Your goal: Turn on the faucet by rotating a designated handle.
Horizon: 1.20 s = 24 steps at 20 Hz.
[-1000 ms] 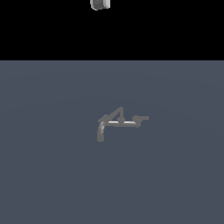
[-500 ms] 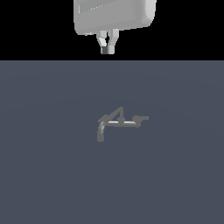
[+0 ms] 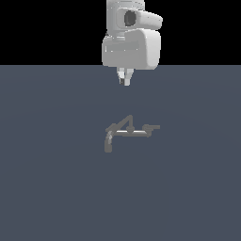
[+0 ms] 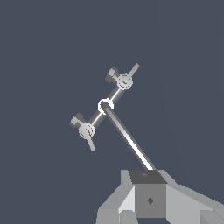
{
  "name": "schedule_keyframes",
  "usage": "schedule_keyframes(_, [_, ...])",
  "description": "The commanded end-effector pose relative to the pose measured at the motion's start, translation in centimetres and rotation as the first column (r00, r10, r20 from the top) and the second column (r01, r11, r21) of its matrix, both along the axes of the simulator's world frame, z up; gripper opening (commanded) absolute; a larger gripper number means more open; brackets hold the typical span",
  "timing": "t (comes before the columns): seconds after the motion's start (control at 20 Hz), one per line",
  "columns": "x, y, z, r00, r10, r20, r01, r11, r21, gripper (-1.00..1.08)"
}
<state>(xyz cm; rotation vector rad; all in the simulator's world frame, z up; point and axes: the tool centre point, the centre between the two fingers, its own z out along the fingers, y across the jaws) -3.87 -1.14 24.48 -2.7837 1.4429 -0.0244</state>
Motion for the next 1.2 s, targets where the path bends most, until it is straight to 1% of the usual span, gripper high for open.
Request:
schedule_keyframes(0.0, [1.3, -0.8, -1.7, 0.998, -0.066, -0.001, 0.066, 0.998, 0.000, -1.00])
schedule_keyframes(0.25, [3.7, -2.7, -5.2, 0.981, -0.196, -0.004, 0.196, 0.981, 0.000, -1.00])
schedule_keyframes(0.45, [5.5, -4.5, -8.1, 0.953, -0.302, -0.006, 0.302, 0.953, -0.001, -1.00])
schedule_keyframes(0.6, [6.7, -6.1, -10.3, 0.924, -0.382, -0.008, 0.382, 0.924, -0.001, -1.00])
schedule_keyframes(0.8, [8.1, -8.2, -13.1, 0.878, -0.479, -0.010, 0.479, 0.878, -0.002, -1.00])
schedule_keyframes(1.15, [9.5, -11.1, -16.6, 0.804, -0.595, -0.013, 0.595, 0.804, -0.001, -1.00])
